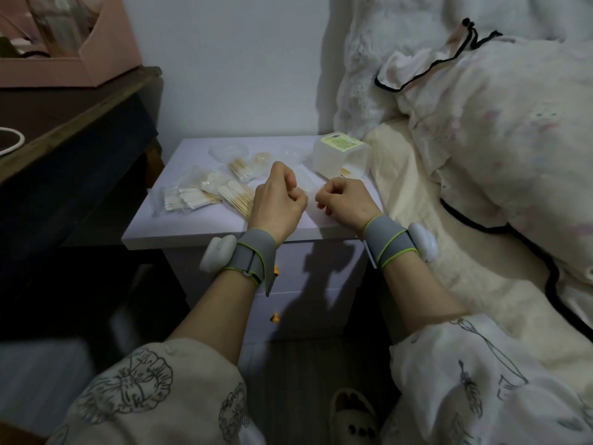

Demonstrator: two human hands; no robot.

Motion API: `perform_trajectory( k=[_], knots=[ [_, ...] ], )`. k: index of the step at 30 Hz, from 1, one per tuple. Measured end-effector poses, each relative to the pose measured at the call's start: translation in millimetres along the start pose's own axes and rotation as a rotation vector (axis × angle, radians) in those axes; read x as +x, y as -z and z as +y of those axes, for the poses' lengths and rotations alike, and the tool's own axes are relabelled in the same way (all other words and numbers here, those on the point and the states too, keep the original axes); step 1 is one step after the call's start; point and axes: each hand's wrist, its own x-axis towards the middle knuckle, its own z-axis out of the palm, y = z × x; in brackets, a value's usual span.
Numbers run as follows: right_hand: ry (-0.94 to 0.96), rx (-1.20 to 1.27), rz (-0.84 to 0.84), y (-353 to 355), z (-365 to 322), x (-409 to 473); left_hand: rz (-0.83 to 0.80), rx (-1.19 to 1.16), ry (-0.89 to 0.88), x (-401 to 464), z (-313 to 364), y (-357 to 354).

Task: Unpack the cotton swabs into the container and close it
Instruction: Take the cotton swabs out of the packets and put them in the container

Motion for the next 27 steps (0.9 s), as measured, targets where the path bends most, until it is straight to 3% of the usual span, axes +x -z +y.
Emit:
perform_trajectory(
  k=[4,10,14,20,27],
  knots=[
    [0.054,-0.037,-0.045,-2,-4,-4,0.121,-0.104,0.015,9,-4,5],
    [0.034,0.117,0.134,1,-4,-2,0.045,-0.203,-0.090,9,-4,4],
    [0.039,0.334,0.174,9,-7,-5,0.092,-0.157,-0.088,9,-10,9],
    [0.036,0.698,0.057,9,-17,-11,-0.003,-0.044,0.044,6,-12,11],
    [0.078,0.941,-0.077,15,-13,-11,-0.116,-0.291,0.229,8,-4,12]
  ],
)
